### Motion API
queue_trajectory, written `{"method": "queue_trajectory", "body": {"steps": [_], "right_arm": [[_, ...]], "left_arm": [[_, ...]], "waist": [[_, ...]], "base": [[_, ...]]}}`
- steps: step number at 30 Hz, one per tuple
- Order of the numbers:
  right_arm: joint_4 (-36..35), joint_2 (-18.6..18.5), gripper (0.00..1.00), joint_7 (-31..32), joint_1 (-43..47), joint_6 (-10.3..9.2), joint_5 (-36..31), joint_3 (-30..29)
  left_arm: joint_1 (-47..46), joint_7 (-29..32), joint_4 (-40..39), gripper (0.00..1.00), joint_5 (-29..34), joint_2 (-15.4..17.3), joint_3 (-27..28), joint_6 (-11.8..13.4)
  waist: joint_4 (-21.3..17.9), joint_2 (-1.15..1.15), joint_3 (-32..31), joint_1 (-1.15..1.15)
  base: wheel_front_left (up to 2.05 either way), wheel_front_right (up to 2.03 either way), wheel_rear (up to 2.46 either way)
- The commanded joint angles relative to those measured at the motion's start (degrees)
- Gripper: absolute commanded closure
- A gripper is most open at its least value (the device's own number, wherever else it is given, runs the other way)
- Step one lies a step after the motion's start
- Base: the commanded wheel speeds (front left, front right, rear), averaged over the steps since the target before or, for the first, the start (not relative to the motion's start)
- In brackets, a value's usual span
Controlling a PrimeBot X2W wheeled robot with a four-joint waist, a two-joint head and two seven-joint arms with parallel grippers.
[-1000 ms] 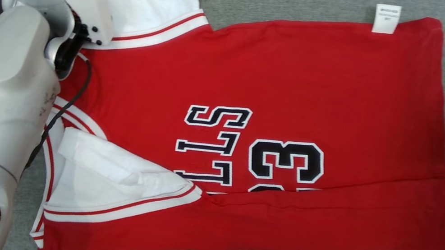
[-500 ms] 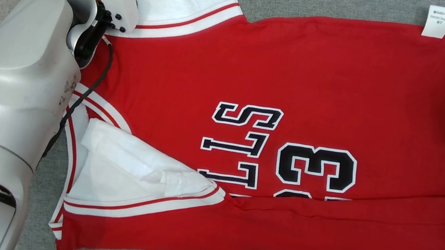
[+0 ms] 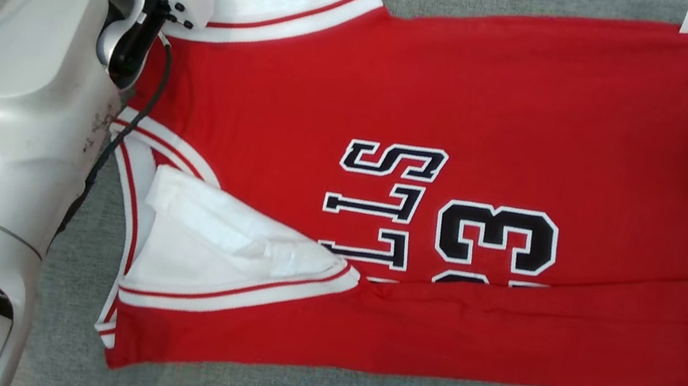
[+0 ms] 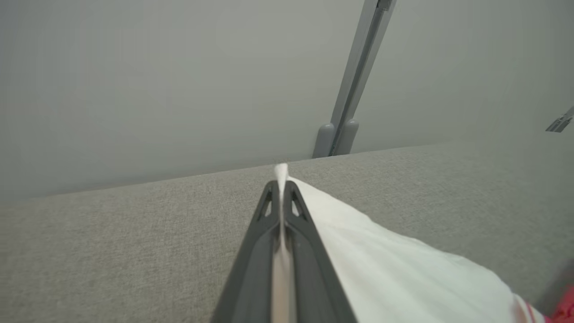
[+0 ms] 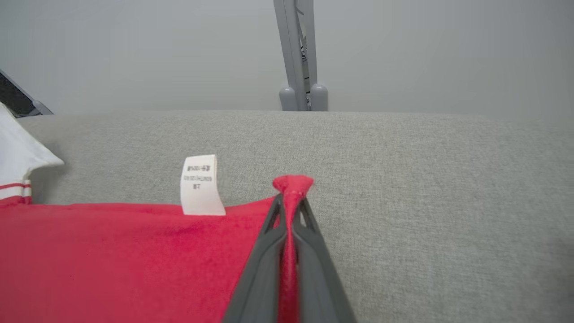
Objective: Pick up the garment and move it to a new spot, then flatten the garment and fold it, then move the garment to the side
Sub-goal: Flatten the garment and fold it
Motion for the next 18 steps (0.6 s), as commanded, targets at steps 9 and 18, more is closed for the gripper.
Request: {"method": "queue_trajectory", "body": {"steps": [9, 18], "right_arm": [[-0.94, -0.85, 1.0, -2.75, 2.47, 0.0, 4.55, 0.06], [-5.61, -1.95, 1.0, -5.89, 11.94, 0.0, 12.16, -1.23]], "left_arm": [[3.74, -0.94, -8.18, 1.0, -1.56, 2.45, 0.04, -0.01], [20.37, -0.38, -29.39, 1.0, -3.08, 6.21, 0.91, 3.51]], "waist": [[0.26, 0.0, -2.76, 0.0], [0.49, 0.0, -6.89, 0.0]], "base": [[0.0, 0.0, 0.0], [0.0, 0.0, 0.0]]}}
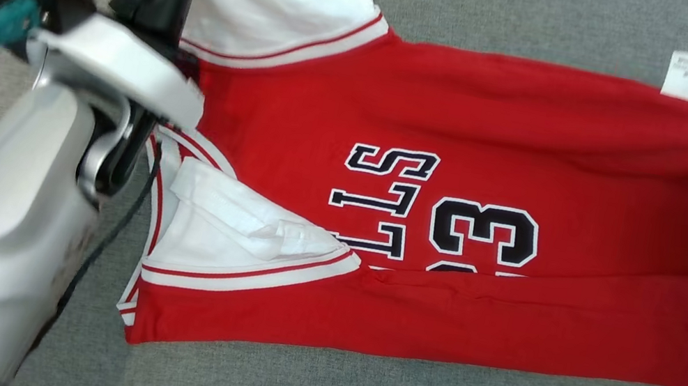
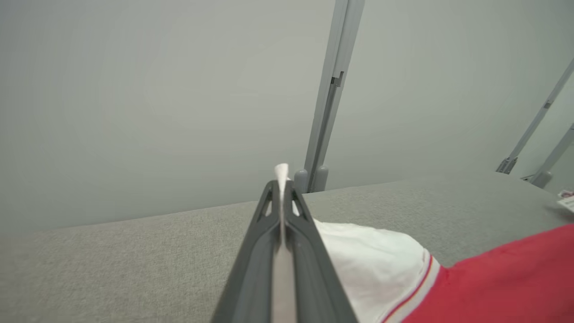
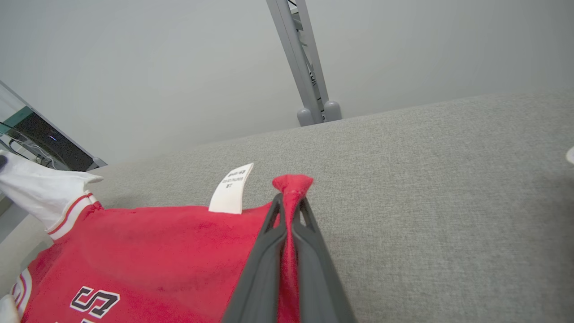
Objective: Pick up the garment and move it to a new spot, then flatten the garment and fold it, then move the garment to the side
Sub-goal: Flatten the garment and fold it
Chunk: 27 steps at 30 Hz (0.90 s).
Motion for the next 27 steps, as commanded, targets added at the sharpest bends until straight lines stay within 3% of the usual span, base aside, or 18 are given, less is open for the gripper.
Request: {"method": "queue_trajectory", "body": {"steps": [1, 8, 13, 19, 25, 26, 27], "right_arm": [[-0.76, -0.37, 1.0, -0.72, 1.88, 0.02, 1.09, -0.4], [-2.93, -0.41, 1.0, -2.39, 8.73, 0.02, 4.92, -1.47], [-2.97, -0.14, 1.0, -4.64, 11.53, 0.02, 3.67, -0.7], [-0.39, 1.75, 1.0, -7.17, 14.02, 0.02, 2.24, 0.91], [1.31, 2.28, 0.99, -9.31, 15.67, 0.02, 1.8, 2.22], [1.39, 2.44, 0.87, -9.72, 15.91, 0.02, 1.67, 2.65], [1.61, 2.72, 0.81, -9.93, 16.29, 0.02, 1.98, 3.05]], "left_arm": [[3.13, 0.59, -4.16, 1.0, -0.6, 1.07, 0.47, 1.04], [20.92, 6.08, -28.83, 1.0, -2.0, 6.03, 2.32, 8.05], [31.71, 10.49, -39.75, 1.0, -4.66, 7.53, 2.84, 11.68], [40.96, 13.1, -44.96, 1.0, -8.97, 6.29, 1.68, 13.45], [45.51, 13.87, -44.35, 1.0, -10.99, 5.84, 1.54, 14.6], [46.09, 13.9, -44.26, 1.0, -11.36, 5.73, 1.59, 14.76], [46.74, 14.07, -43.99, 1.0, -11.67, 5.73, 1.68, 14.9]], "waist": [[-0.01, 0.0, -1.16, 0.0], [-0.22, 0.0, -3.34, 0.0], [-0.41, 0.0, -4.59, 0.0], [-0.54, 0.0, -5.34, 0.0], [-0.7, 0.0, -5.75, 0.0], [-0.74, 0.0, -5.83, 0.0], [-0.76, 0.0, -5.95, 0.0]], "base": [[0.0, 0.0, 0.0], [0.0, 0.0, 0.0], [0.0, 0.0, 0.0], [0.0, 0.0, 0.0], [0.0, 0.0, 0.0], [0.0, 0.0, 0.0], [0.0, 0.0, 0.0]]}}
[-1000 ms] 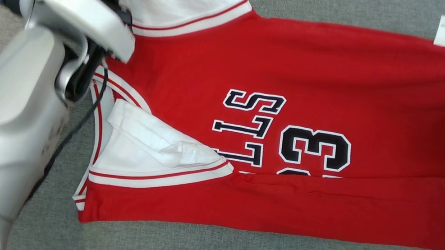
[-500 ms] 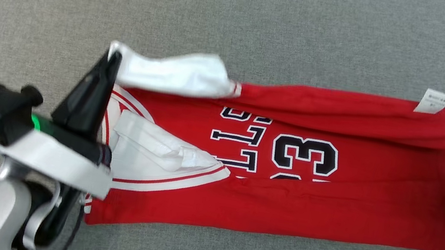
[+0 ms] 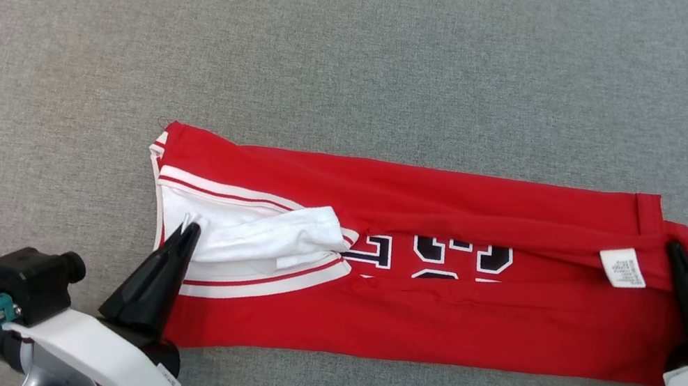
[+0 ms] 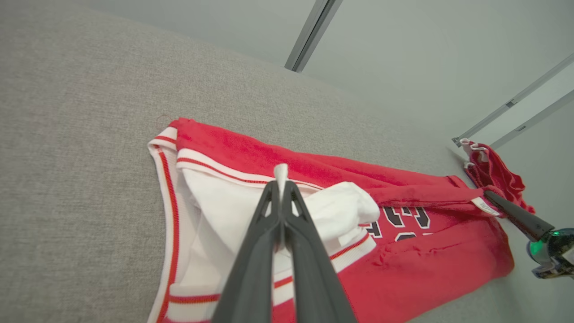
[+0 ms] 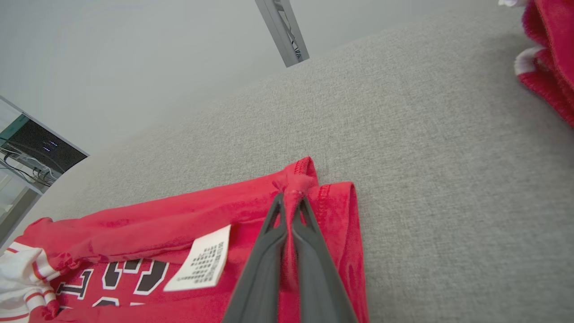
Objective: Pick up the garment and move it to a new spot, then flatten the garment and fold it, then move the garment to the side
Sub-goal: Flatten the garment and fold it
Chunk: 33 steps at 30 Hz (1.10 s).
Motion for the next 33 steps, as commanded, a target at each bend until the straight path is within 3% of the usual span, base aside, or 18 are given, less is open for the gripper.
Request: {"method": "queue_trajectory", "body": {"steps": [1, 2, 3, 4, 5, 6, 13, 16, 17, 19, 26, 33], "right_arm": [[0.15, 0.09, 0.71, -0.65, 0.75, 0.02, 0.05, 0.1], [0.54, 0.09, 0.5, -1.03, 1.04, 0.02, 0.04, 0.33], [0.87, 0.22, 0.1, -1.39, 1.39, 0.02, 0.11, 0.55], [1.12, 0.48, 0.0, -1.8, 1.74, 0.02, 0.16, 0.78], [1.31, 0.67, 0.0, -2.28, 2.15, 0.02, -0.15, 1.09], [1.33, 0.92, 0.0, -2.83, 2.48, 0.02, -0.69, 1.37], [0.52, 4.22, 0.0, -5.78, 5.33, 0.02, -8.95, -1.94], [-1.02, 6.94, 0.0, -6.05, 6.47, 0.02, -15.21, -7.46], [-3.16, 9.72, 0.0, -6.02, 7.46, 0.02, -19.73, -11.76], [-5.09, 12.0, 0.0, -6.0, 8.71, 0.02, -23.88, -15.04], [-10.23, 17.28, 0.0, -5.96, 12.27, 0.02, -34.74, -20.8], [-11.79, 19.88, 0.0, -3.52, 16.05, 0.02, -39.21, -22.01]], "left_arm": [[0.47, -0.06, 0.35, 1.0, -0.07, 0.17, 0.29, 0.16], [0.83, 0.02, 0.65, 1.0, -0.6, -0.06, 0.23, 0.23], [1.11, 0.14, 1.04, 1.0, -0.9, -0.31, 0.08, 0.14], [1.42, 0.3, 1.71, 1.0, -1.3, -0.47, 0.03, 0.17], [1.62, 0.51, 2.65, 0.56, -1.17, -0.23, -0.09, 0.51], [1.88, 0.43, 3.32, 0.0, -1.33, -0.45, -0.09, 0.62], [1.34, -6.0, 8.19, 0.0, 1.55, -1.89, 0.97, 1.5], [0.13, -10.67, 9.56, 0.0, 3.59, -2.88, 1.56, 1.67], [-0.46, -13.95, 10.32, 0.0, 5.4, -3.37, 2.36, 2.24], [-1.32, -16.3, 10.17, 0.0, 6.38, -4.51, 3.44, 2.48], [-2.76, -18.06, 8.42, 0.0, 14.02, -6.08, 8.41, 2.24], [-0.03, -18.05, 10.16, 0.0, 19.57, -6.66, 12.62, 0.24]], "waist": [[-0.03, 0.0, -0.11, 0.0], [-0.02, 0.0, -0.23, 0.0], [0.02, 0.0, -0.35, 0.0], [0.02, 0.0, -0.54, 0.0], [0.01, 0.0, -0.74, 0.0], [-0.06, 0.0, -0.92, 0.0], [-0.81, 0.0, -2.7, 0.0], [-1.29, 0.0, -3.49, 0.0], [-1.68, 0.0, -4.13, 0.0], [-1.94, 0.0, -4.87, 0.0], [-2.05, 0.0, -8.2, 0.0], [-2.34, 0.0, -11.02, 0.0]], "base": [[0.0, 0.0, 0.0], [0.0, 0.0, 0.0], [0.0, 0.0, 0.0], [0.0, 0.0, 0.0], [0.0, 0.0, 0.0], [0.0, 0.0, 0.0], [0.0, 0.0, 0.0], [0.0, 0.0, 0.0], [0.0, 0.0, 0.0], [0.0, 0.0, 0.0], [0.0, 0.0, 0.0], [0.0, 0.0, 0.0]]}}
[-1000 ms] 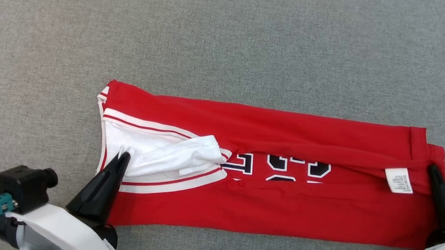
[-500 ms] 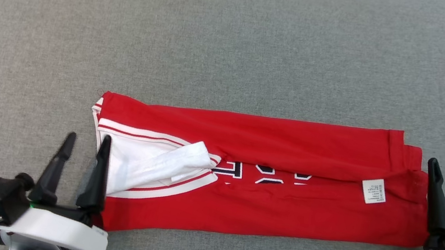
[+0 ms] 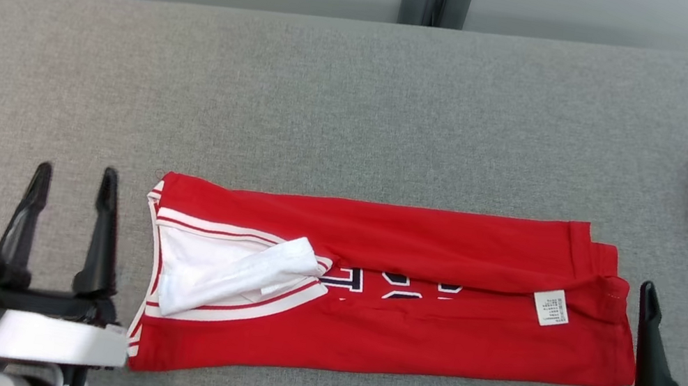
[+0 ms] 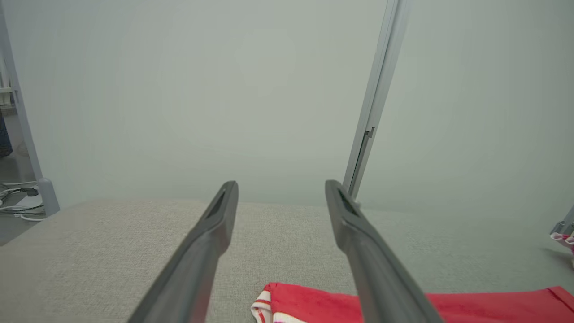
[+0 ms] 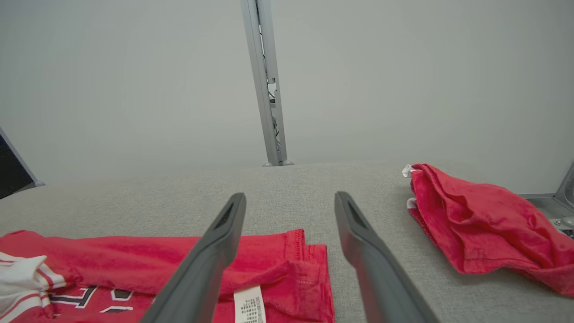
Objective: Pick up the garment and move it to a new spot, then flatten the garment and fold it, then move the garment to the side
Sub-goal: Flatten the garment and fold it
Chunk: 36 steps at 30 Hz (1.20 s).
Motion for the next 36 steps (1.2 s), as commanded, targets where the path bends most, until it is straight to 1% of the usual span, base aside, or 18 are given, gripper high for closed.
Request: {"method": "queue_trajectory", "body": {"steps": [1, 9, 16, 21, 25, 29, 33, 36], "right_arm": [[-0.24, 0.31, 0.0, 0.51, 1.08, 0.02, -0.79, -0.24], [-0.19, 0.99, 0.0, 1.36, 2.28, 0.02, -0.58, -0.01], [-0.38, 0.89, 0.0, 1.94, 2.63, 0.02, -0.32, -0.32], [0.86, 0.34, 0.0, 2.59, 0.88, 0.02, 0.67, -0.81], [5.15, -0.9, 0.0, 2.85, -1.59, 0.02, 2.37, -1.66], [12.38, -2.77, 0.0, 2.37, -5.67, 0.02, 4.39, -1.59], [20.15, -4.06, 0.0, 1.78, -10.0, 0.02, 6.58, 0.14], [24.96, -4.58, 0.0, 2.45, -12.38, 0.02, 8.36, 3.02]], "left_arm": [[1.32, -0.21, 1.59, 0.0, 0.88, 0.2, 1.12, -0.67], [3.25, -0.22, 5.47, 0.0, 0.71, 0.15, 1.5, -2.15], [2.53, -0.23, 6.17, 0.0, 0.93, 0.04, 1.8, -2.37], [1.95, -0.21, 5.98, 0.0, 1.15, 0.29, 1.89, -2.21], [0.99, -0.04, 5.95, 0.0, 1.21, 0.09, 1.34, -2.13], [-0.41, 0.03, 6.1, 0.0, 1.38, -0.41, 0.44, -2.39], [-1.8, 0.01, 6.59, 0.0, 1.19, -0.95, -0.29, -2.66], [-2.71, -0.03, 6.96, 0.0, 1.39, -1.25, -0.7, -2.93]], "waist": [[-0.21, 0.0, -0.96, 0.0], [-0.25, 0.0, -2.19, 0.0], [0.3, 0.0, -2.29, 0.0], [0.62, 0.0, -1.44, 0.0], [1.14, 0.0, -0.09, 0.0], [2.12, 0.0, 1.82, 0.0], [3.11, 0.0, 3.43, 0.0], [3.84, 0.0, 4.33, 0.0]], "base": [[0.0, 0.0, 0.0], [0.0, 0.0, 0.0], [0.0, 0.0, 0.0], [0.0, 0.0, 0.0], [0.0, 0.0, 0.0], [0.0, 0.0, 0.0], [0.0, 0.0, 0.0], [0.0, 0.0, 0.0]]}}
